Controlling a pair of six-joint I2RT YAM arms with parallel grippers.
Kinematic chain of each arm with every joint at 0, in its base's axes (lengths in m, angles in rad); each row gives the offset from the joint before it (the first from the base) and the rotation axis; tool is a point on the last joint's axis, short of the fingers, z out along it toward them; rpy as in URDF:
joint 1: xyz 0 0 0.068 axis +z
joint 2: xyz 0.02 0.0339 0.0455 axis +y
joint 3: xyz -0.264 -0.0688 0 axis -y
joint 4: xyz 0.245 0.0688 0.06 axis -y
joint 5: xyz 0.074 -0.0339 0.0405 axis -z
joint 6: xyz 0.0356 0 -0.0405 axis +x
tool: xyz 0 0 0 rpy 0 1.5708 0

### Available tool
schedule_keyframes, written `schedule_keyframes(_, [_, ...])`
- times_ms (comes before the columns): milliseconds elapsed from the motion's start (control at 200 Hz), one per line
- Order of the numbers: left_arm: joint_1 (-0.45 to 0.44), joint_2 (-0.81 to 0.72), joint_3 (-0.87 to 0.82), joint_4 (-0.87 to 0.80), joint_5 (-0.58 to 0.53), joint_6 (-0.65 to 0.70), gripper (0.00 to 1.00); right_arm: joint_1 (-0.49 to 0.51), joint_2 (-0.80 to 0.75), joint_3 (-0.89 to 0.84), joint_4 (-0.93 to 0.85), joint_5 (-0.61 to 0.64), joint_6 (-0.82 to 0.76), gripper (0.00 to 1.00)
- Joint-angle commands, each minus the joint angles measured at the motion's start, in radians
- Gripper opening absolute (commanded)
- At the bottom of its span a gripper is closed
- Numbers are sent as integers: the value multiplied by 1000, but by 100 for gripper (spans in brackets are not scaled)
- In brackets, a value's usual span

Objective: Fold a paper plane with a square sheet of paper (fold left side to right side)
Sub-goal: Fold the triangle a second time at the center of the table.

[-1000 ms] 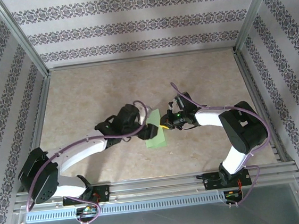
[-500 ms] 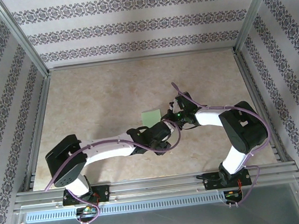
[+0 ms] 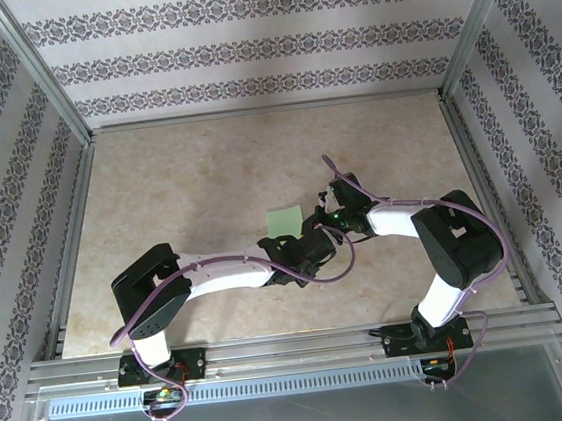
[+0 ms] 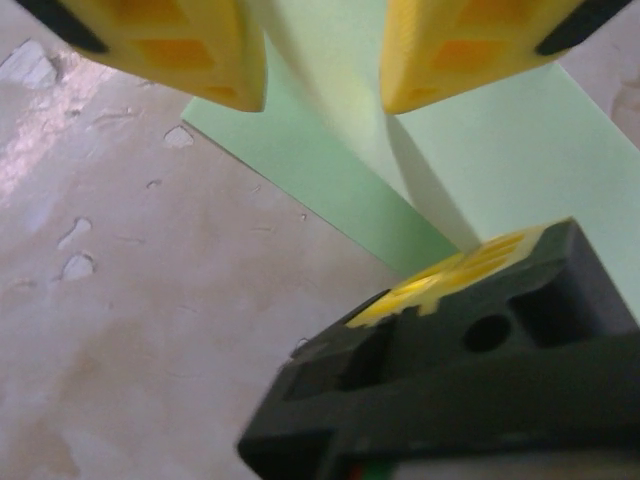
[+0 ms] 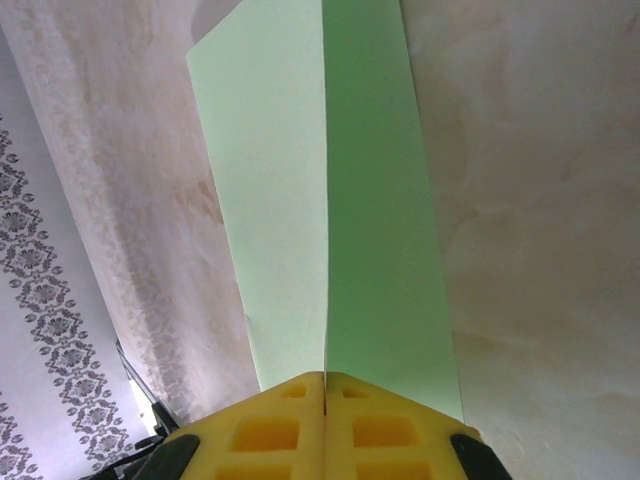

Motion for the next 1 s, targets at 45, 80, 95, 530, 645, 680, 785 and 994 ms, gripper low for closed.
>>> schedule_keyframes(45, [-14,-38,-1,-20,17,-1,19,-9,-5,29,-22,24,-5,3])
schedule_keyframes(80, [-14,-46,-6,-15,27,-4,15,-11,-5,32,-25,25,-7,4])
schedule_keyframes(95, [-14,-48,-6,-13,31,-6,14,-12,-5,33,-26,26,-8,4])
schedule_keyframes(530, [52,-124,-73,63,180,-108,2,-99,-166,15,-94,105,-86,37])
schedule_keyframes(645, [97,-155,-109,114,275,-160,2,-151,-257,-34,-130,135,-117,42])
schedule_keyframes(680, [112,-162,-119,129,304,-178,2,-164,-282,-50,-141,135,-130,42])
schedule_keyframes(785, [161,-173,-143,166,399,-238,2,-189,-342,-96,-163,110,-165,38])
schedule_keyframes(994, [249,-193,-237,312,583,-393,2,-134,-382,-183,-144,13,-175,12])
